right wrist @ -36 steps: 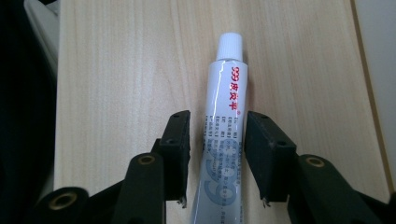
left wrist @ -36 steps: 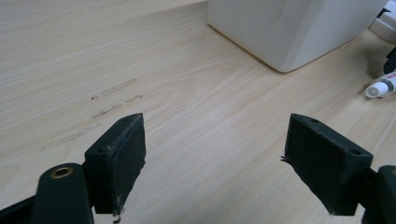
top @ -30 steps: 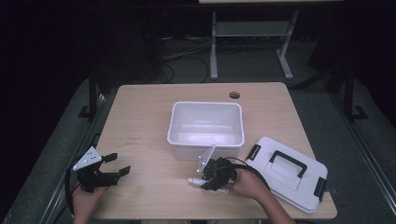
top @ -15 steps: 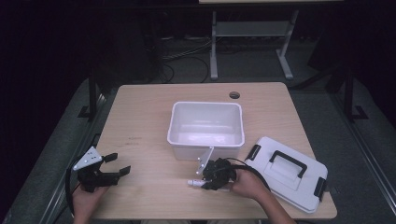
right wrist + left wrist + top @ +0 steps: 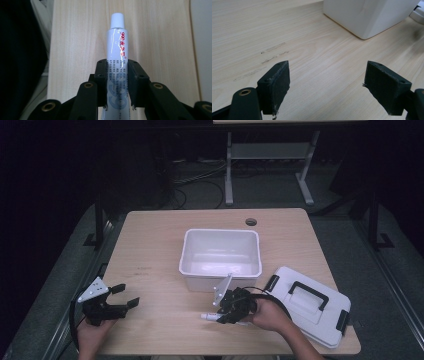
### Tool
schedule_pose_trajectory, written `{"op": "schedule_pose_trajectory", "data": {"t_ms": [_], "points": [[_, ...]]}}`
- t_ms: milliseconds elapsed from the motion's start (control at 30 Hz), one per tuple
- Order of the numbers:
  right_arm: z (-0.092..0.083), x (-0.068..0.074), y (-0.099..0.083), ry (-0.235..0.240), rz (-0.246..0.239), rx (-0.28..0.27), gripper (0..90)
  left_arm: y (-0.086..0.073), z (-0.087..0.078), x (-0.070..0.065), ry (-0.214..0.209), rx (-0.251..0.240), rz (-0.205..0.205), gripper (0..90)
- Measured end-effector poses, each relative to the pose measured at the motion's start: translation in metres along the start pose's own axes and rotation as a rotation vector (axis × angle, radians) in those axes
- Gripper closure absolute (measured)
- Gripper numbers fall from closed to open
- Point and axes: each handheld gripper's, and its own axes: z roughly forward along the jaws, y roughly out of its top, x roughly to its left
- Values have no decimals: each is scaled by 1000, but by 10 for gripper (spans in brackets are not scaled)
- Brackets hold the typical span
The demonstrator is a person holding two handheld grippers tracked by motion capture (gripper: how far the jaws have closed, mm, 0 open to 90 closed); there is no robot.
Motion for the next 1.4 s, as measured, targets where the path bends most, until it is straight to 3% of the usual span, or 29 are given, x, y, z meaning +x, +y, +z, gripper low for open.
{"op": "schedule_pose_trajectory", "data": {"t_ms": [333, 867, 1167, 1400], "points": [[-30, 0, 6, 4, -4, -25, 714, 1, 1, -1, -2, 0, -2, 197], [-84, -4, 22, -45, -14, -38, 714, 1, 2, -1, -3, 3, 0, 196], [-112, -13, 32, -84, -19, -50, 714, 1, 3, -1, -5, 12, 2, 196], [-121, -27, 39, -96, -14, -31, 714, 0, 2, 0, -2, 9, -2, 197]]}}
